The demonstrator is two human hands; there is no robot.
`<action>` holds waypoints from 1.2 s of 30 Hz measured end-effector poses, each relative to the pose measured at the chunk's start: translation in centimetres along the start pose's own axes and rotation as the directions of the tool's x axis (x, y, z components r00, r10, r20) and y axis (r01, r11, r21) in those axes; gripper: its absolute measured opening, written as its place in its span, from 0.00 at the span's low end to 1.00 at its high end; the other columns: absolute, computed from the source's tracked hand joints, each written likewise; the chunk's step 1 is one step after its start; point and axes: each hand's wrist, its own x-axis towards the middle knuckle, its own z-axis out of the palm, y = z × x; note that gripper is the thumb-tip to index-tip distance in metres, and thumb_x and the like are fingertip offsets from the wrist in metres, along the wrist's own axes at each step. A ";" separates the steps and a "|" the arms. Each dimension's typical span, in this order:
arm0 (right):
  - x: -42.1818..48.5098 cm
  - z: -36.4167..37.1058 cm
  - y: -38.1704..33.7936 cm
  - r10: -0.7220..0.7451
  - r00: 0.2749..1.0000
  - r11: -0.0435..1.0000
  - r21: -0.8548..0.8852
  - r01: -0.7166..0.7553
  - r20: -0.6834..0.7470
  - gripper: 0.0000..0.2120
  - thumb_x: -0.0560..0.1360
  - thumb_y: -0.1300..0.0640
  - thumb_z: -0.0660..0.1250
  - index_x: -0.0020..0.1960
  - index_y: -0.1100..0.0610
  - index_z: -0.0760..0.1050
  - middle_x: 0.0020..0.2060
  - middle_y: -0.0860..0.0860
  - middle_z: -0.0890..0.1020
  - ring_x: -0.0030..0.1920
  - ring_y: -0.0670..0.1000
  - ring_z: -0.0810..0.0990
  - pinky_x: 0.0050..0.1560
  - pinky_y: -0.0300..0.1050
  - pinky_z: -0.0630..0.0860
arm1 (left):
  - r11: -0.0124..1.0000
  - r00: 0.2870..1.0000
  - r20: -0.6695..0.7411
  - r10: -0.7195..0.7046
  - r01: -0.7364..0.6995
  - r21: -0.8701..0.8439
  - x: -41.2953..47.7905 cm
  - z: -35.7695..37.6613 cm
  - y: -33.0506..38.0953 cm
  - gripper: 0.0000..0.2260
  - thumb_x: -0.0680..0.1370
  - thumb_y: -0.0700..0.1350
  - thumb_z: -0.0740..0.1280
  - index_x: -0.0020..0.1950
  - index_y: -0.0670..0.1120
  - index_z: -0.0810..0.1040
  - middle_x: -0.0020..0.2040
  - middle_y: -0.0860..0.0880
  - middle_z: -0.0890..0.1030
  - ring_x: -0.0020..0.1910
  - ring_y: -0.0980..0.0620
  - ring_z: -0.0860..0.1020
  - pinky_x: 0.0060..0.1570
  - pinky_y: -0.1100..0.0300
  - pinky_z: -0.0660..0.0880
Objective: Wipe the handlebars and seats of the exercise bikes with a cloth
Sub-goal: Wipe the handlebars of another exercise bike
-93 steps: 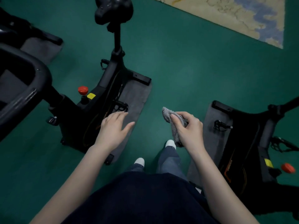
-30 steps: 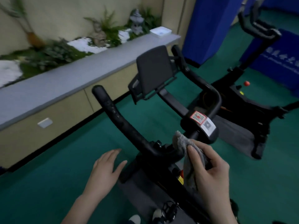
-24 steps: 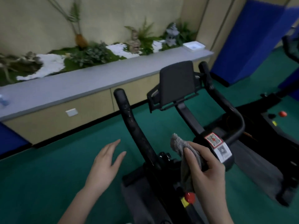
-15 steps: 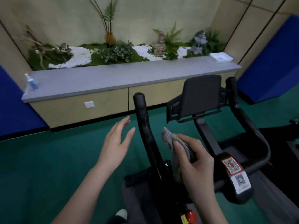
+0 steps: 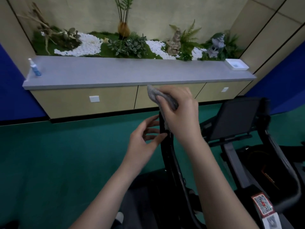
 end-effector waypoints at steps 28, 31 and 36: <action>-4.5 2.8 2.5 0.542 0.827 0.827 0.264 -0.495 -0.147 0.10 0.80 0.58 0.59 0.45 0.57 0.76 0.32 0.42 0.76 0.34 0.42 0.73 0.39 0.42 0.70 | 0.999 0.990 0.144 0.000 0.006 -0.045 0.5 -1.5 -1.3 0.29 0.71 0.25 0.66 0.61 0.57 0.73 0.53 0.54 0.80 0.48 0.56 0.80 0.46 0.61 0.77; -5.5 2.5 2.2 0.554 0.825 0.819 0.250 -0.516 -0.113 0.11 0.81 0.59 0.59 0.43 0.58 0.76 0.30 0.44 0.75 0.32 0.42 0.72 0.37 0.41 0.69 | 0.998 0.989 0.147 -0.005 0.014 -0.063 0.3 -1.6 -1.4 0.27 0.72 0.28 0.68 0.62 0.56 0.73 0.53 0.52 0.80 0.49 0.55 0.80 0.48 0.61 0.77; -8.5 1.2 1.5 0.532 0.840 0.844 0.150 -0.515 -0.107 0.07 0.79 0.59 0.64 0.47 0.55 0.81 0.35 0.43 0.82 0.37 0.38 0.80 0.37 0.32 0.74 | 0.997 0.989 0.148 -0.001 0.012 -0.074 0.3 -1.4 -1.4 0.26 0.73 0.31 0.69 0.63 0.58 0.72 0.54 0.51 0.80 0.50 0.55 0.80 0.50 0.60 0.77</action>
